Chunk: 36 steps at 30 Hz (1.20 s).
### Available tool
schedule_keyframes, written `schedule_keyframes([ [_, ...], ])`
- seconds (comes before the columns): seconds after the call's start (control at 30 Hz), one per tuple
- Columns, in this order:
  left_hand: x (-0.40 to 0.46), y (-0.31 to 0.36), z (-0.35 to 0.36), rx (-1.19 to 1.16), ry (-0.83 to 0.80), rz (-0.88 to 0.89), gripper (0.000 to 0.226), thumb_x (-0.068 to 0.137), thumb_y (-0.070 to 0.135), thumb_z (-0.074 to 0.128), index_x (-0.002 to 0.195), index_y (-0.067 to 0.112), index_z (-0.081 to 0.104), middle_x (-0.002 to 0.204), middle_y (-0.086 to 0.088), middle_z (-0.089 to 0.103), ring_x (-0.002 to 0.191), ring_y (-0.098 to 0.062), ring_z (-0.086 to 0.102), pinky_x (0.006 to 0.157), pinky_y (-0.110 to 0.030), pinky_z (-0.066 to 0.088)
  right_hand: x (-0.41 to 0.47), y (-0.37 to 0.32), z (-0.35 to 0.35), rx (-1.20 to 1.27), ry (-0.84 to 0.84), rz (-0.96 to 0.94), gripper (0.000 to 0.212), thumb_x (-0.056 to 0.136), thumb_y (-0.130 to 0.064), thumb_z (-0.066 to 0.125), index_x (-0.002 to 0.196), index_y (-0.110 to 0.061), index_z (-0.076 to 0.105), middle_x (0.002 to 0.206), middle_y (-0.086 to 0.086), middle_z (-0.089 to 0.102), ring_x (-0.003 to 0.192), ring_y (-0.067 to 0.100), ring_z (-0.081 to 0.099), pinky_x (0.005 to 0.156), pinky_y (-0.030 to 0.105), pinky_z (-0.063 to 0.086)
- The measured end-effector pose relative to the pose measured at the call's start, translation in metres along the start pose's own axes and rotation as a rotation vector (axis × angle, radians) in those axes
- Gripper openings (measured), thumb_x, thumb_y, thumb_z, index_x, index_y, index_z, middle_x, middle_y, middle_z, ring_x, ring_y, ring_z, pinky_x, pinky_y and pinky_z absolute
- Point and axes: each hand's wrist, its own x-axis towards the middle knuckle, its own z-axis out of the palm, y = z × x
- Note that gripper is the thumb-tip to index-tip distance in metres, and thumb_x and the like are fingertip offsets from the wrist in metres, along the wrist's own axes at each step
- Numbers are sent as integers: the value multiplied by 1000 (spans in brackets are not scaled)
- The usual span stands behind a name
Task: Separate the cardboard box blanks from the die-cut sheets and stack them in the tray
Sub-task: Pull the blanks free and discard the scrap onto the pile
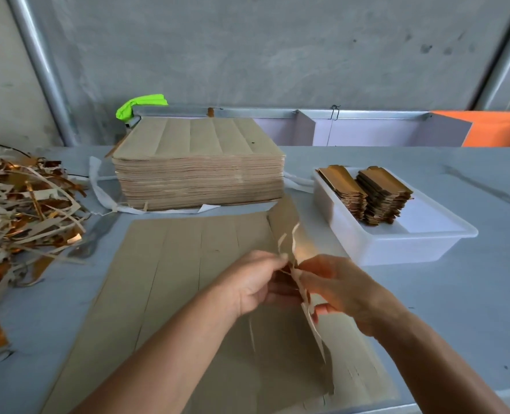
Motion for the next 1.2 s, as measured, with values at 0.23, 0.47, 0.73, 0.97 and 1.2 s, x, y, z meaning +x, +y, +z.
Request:
schedule_keyframes([
  [0.23,20,2,5,352,175,-68,59,78,63,61,90,5,59,77,-13,68,53,-22,67,42,-26,50,-1,6,10,-196,3,53,18,85,-20,70,100,-15,64,90,-4,67,73,13,67,62,20,57],
  [0.47,35,-5,-3,396,317,-21,14,86,-3,56,74,3,54,60,-13,62,38,-16,58,38,-22,47,-11,15,3,-509,177,-48,24,91,-6,48,96,-12,71,89,3,67,77,13,63,62,19,51],
  [0.73,29,-11,-22,158,423,15,17,82,-11,50,71,2,50,47,-13,58,37,-21,57,38,-26,51,-21,46,-30,215,415,165,22,85,16,47,81,0,62,71,20,65,53,26,67,44,28,54],
  [0.97,32,-25,-37,215,492,41,17,85,-14,46,80,1,50,73,-20,58,53,-25,60,39,-28,53,-27,50,-30,462,737,-12,16,92,4,42,101,-5,52,79,11,59,39,24,60,30,37,46],
  [1.2,35,-21,-41,193,496,142,21,94,-1,48,75,4,57,74,-14,60,63,-22,61,52,-30,57,1,30,-31,-92,854,-189,55,91,1,44,132,-36,43,98,9,54,71,39,57,40,38,50],
])
